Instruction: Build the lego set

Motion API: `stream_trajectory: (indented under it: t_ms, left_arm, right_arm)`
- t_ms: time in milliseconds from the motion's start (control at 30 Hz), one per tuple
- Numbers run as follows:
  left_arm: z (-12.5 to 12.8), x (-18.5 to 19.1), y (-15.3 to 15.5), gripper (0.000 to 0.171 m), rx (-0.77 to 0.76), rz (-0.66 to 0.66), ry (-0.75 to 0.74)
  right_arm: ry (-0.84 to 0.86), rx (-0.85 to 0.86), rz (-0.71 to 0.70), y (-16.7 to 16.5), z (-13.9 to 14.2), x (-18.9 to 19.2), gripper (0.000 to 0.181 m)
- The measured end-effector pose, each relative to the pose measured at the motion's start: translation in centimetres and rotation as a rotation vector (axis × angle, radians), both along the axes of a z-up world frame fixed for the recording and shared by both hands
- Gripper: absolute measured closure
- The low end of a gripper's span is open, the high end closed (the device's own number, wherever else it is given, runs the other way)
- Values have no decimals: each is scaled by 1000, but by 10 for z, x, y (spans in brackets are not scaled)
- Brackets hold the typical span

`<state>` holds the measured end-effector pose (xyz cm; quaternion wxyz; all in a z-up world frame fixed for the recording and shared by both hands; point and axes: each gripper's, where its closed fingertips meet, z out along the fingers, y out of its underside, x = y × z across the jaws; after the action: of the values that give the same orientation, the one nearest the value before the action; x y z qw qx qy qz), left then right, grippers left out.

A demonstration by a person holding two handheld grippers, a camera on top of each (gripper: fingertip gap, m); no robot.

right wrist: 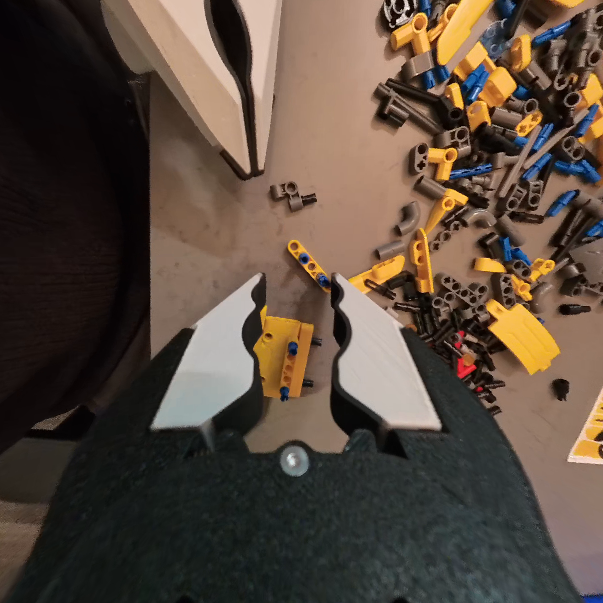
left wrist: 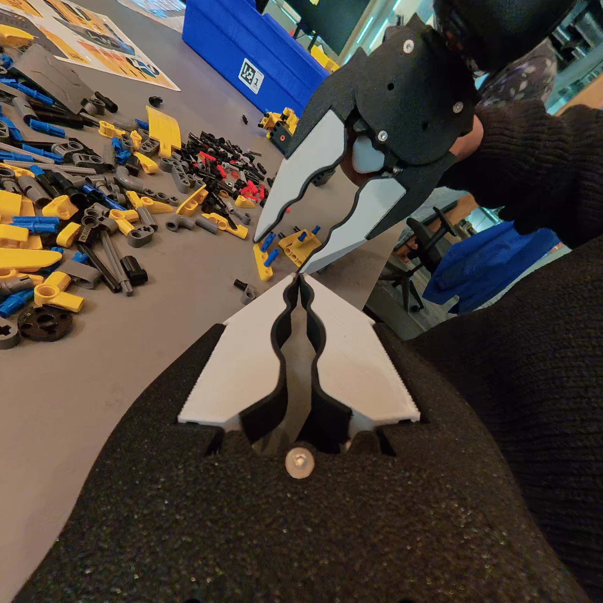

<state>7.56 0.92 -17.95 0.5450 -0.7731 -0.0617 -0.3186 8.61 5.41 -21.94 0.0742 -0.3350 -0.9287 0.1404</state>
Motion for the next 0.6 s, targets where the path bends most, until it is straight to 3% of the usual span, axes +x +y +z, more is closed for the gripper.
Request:
stream_trajectory:
  t_ms: [300,500,600]
  left_arm:
    - [2,10,1,171,13,-29,14]
    - [7,15,2,171,50,-36,31]
    - [10,22,4,168,79,-43,83]
  right_arm:
    - [70,-45,24,7,-5,-8,139]
    - [43,-120,-4,8,-7,-4,169]
    - [71,-125,-28,10,-7,-3,173]
